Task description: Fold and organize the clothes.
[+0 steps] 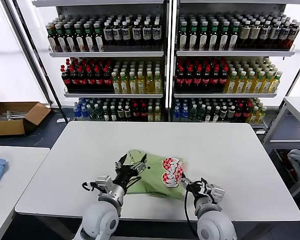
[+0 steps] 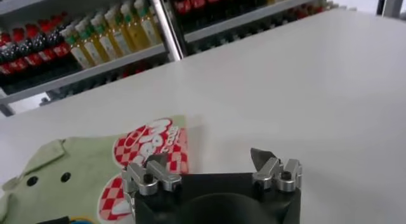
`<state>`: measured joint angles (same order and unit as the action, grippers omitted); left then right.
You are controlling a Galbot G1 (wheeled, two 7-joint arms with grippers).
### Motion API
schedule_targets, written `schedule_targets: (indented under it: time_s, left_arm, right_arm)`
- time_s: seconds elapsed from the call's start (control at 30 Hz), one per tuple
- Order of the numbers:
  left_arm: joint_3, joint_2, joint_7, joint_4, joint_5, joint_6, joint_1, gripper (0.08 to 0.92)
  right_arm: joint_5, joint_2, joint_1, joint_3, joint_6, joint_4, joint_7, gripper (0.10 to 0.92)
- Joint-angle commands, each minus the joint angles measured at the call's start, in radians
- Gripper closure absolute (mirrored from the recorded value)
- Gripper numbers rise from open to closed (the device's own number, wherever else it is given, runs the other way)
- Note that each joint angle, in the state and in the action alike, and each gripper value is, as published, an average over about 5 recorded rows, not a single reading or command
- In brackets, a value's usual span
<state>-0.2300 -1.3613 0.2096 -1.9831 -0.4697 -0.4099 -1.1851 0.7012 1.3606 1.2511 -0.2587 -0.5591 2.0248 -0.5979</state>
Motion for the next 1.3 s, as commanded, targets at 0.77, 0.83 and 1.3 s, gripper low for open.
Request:
schedule_targets:
  time_s: [0.77, 0.83, 1.3]
  left_arm:
    - [-0.084, 0.034, 0.021, -0.043, 0.033, -0.016, -0.067, 0.177]
    - [-0.086, 0.035, 0.021, -0.048, 0.033, -0.015, -0.073, 0.177]
    - [-0.078, 0.015, 0.02, -0.068, 0.037, -0.009, -0.098, 0.177]
  right_arm:
    - [-0.148, 0.005, -0.062, 0.092, -0.007, -0.086, 0.064, 0.743]
    - [-0.166, 0.0, -0.061, 0.091, -0.004, -0.083, 0.068, 0.795]
    - [-0.238, -0.207, -0.069, -0.033, -0.018, -0.088, 0.104, 0.92]
